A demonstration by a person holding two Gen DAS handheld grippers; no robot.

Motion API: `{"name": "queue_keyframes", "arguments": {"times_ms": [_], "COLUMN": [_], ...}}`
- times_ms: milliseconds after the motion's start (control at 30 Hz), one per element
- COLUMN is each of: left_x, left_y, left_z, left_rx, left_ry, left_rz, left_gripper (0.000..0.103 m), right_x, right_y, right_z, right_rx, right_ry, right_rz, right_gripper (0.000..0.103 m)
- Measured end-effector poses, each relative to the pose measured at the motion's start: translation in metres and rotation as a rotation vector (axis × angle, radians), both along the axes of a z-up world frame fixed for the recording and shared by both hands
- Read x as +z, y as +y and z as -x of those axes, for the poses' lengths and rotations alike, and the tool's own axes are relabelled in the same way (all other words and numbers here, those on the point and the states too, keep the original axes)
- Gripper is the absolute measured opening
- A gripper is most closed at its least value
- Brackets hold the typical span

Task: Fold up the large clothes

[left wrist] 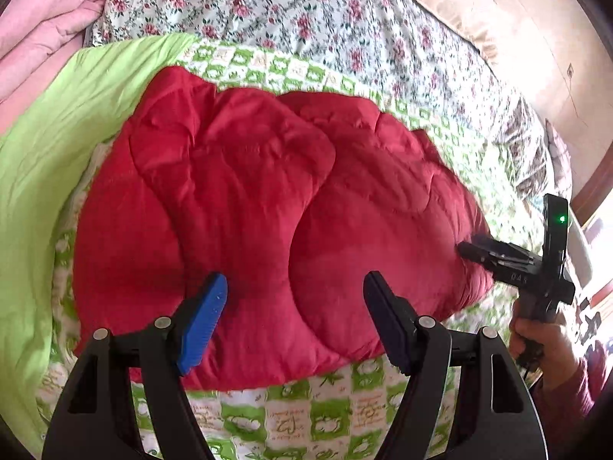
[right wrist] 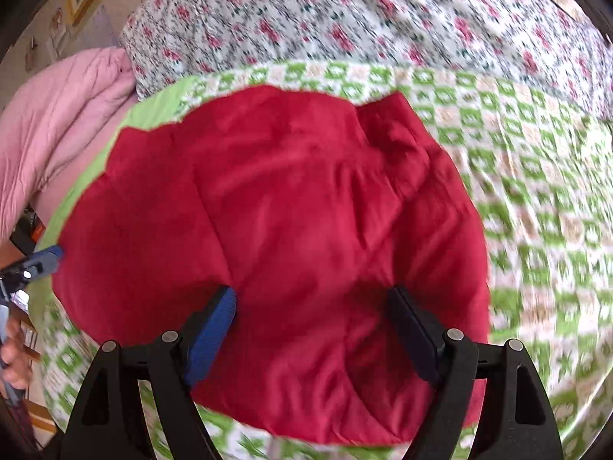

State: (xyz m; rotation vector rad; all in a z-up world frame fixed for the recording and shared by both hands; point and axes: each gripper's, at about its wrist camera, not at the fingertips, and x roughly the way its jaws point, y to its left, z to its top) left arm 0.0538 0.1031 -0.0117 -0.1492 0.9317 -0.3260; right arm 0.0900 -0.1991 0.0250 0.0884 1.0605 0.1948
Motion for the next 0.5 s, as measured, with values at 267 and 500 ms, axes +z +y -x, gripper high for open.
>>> {"name": "queue_keyframes", "arguments": {"times_ms": [267, 500], "left_x": [-0.026, -0.028], "left_y": [-0.002, -0.009], "left_z": [-0.021, -0.022], "left_rx": [0.028, 0.045], "left_ry": [0.054, 0.047], "left_rz": [-0.051, -0.102], "left_gripper": [0.075, 0.077], "right_x": [-0.01, -0.004], "right_y": [-0.016, -0.017], "right_z": [0.008, 0.018], "right_rx": [-0.069, -0.083], "right_ry": [0.005, 0.009], "right_rz": [-0.025, -0.037], "right_gripper": [0.082, 0.082]}}
